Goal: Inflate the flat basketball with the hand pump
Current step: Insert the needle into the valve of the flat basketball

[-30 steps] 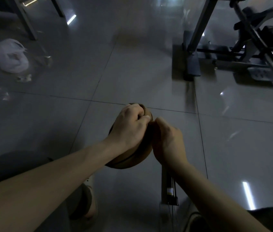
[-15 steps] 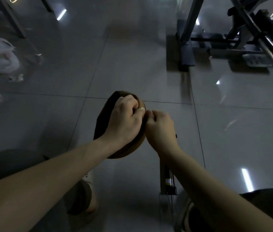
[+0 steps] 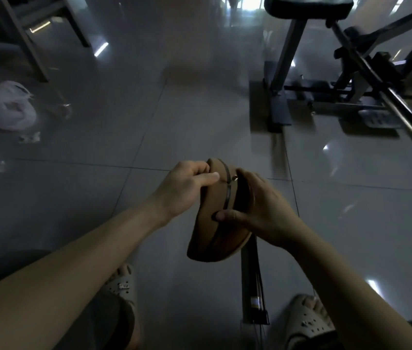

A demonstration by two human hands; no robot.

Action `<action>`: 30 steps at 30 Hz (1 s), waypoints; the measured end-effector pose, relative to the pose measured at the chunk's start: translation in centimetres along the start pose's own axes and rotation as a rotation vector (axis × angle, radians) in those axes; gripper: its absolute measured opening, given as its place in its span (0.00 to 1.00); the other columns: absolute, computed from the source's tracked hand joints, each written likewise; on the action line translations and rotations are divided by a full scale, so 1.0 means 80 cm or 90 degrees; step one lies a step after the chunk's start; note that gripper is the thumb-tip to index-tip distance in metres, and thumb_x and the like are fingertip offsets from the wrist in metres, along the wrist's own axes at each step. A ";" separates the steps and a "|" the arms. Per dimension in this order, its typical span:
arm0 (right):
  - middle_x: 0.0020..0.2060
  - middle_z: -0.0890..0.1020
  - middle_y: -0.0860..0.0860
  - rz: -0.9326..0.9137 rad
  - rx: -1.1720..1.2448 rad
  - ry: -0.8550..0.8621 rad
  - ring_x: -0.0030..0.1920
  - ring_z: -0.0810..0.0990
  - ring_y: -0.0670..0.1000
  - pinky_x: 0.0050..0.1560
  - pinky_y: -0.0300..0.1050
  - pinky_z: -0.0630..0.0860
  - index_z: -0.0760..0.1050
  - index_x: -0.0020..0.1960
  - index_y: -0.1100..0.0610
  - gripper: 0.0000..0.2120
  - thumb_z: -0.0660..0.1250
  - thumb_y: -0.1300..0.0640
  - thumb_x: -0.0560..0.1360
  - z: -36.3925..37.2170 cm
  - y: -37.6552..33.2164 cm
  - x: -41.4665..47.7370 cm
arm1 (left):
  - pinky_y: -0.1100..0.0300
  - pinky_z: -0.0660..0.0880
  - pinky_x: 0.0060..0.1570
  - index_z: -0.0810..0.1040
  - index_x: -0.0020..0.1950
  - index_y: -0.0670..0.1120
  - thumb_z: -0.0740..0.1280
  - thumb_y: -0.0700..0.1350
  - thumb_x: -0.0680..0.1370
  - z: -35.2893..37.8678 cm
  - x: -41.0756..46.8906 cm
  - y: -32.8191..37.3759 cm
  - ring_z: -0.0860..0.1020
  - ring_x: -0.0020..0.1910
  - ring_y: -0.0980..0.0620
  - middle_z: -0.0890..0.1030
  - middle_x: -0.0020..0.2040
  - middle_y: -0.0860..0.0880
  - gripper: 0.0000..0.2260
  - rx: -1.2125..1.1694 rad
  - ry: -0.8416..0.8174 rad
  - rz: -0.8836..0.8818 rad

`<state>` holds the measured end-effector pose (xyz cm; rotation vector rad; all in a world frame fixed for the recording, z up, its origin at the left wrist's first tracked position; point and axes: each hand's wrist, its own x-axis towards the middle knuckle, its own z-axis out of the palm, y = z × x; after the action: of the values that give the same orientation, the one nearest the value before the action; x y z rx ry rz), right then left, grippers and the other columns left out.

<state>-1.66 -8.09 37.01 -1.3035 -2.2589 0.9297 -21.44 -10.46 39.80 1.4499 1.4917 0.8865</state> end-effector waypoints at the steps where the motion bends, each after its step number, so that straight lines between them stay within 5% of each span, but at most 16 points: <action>1: 0.66 0.70 0.41 -0.015 0.012 0.012 0.63 0.68 0.42 0.60 0.41 0.68 0.61 0.75 0.48 0.47 0.74 0.32 0.63 -0.001 -0.002 0.002 | 0.55 0.66 0.39 0.70 0.37 0.43 0.65 0.46 0.80 -0.003 -0.001 0.002 0.69 0.35 0.50 0.69 0.34 0.46 0.14 -0.033 -0.018 0.007; 4: 0.62 0.76 0.43 -0.047 0.034 0.034 0.60 0.73 0.43 0.56 0.39 0.72 0.68 0.70 0.48 0.40 0.72 0.32 0.64 0.008 -0.004 0.004 | 0.53 0.67 0.39 0.72 0.37 0.41 0.66 0.48 0.78 -0.006 -0.003 0.002 0.69 0.34 0.47 0.70 0.34 0.44 0.13 -0.059 -0.040 0.014; 8: 0.52 0.82 0.43 -0.075 0.091 0.019 0.54 0.79 0.42 0.53 0.51 0.79 0.76 0.60 0.50 0.27 0.68 0.32 0.71 0.044 0.001 -0.003 | 0.56 0.67 0.33 0.71 0.34 0.50 0.65 0.45 0.81 0.000 -0.010 -0.003 0.69 0.29 0.54 0.70 0.29 0.54 0.15 0.052 -0.054 0.033; 13: 0.39 0.81 0.45 -0.139 0.075 0.071 0.39 0.80 0.43 0.38 0.48 0.78 0.76 0.50 0.49 0.15 0.65 0.37 0.77 0.050 -0.006 0.005 | 0.59 0.72 0.32 0.73 0.38 0.50 0.65 0.55 0.79 -0.011 -0.012 -0.002 0.75 0.33 0.56 0.75 0.34 0.52 0.12 0.295 0.067 0.120; 16: 0.37 0.78 0.45 -0.149 -0.028 0.085 0.34 0.77 0.44 0.34 0.49 0.77 0.75 0.48 0.51 0.21 0.60 0.33 0.75 0.038 0.000 0.010 | 0.56 0.76 0.50 0.72 0.54 0.51 0.70 0.61 0.72 -0.029 -0.013 -0.005 0.76 0.52 0.54 0.76 0.52 0.53 0.18 0.369 0.100 0.198; 19: 0.37 0.78 0.45 -0.171 -0.129 0.063 0.35 0.77 0.46 0.35 0.46 0.76 0.75 0.45 0.53 0.21 0.61 0.35 0.74 0.020 0.001 0.008 | 0.56 0.64 0.70 0.67 0.72 0.53 0.76 0.56 0.70 -0.035 -0.015 -0.008 0.66 0.70 0.56 0.70 0.70 0.55 0.34 0.354 -0.088 0.200; 22: 0.40 0.80 0.45 -0.182 -0.140 -0.012 0.39 0.78 0.45 0.39 0.44 0.77 0.78 0.48 0.51 0.14 0.67 0.41 0.73 0.002 -0.004 0.003 | 0.50 0.67 0.68 0.73 0.68 0.55 0.75 0.59 0.70 -0.019 -0.015 -0.016 0.73 0.62 0.56 0.77 0.61 0.57 0.29 0.414 -0.162 0.237; 27: 0.46 0.83 0.48 -0.095 -0.054 -0.188 0.47 0.82 0.47 0.50 0.52 0.81 0.79 0.53 0.51 0.17 0.64 0.41 0.73 -0.027 -0.005 0.000 | 0.57 0.73 0.51 0.78 0.60 0.52 0.71 0.59 0.73 -0.005 -0.017 -0.009 0.75 0.50 0.57 0.80 0.50 0.56 0.20 0.421 -0.130 0.305; 30: 0.49 0.83 0.48 -0.045 0.094 -0.314 0.50 0.82 0.46 0.51 0.44 0.79 0.79 0.58 0.54 0.13 0.64 0.49 0.78 -0.051 0.000 -0.012 | 0.55 0.74 0.48 0.79 0.55 0.48 0.66 0.54 0.74 0.007 -0.021 -0.008 0.76 0.46 0.54 0.80 0.46 0.53 0.14 0.420 -0.153 0.328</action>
<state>1.25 -7.45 39.91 -1.0032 -2.5061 1.4920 -21.21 -12.22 39.13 2.4061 1.2979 0.4784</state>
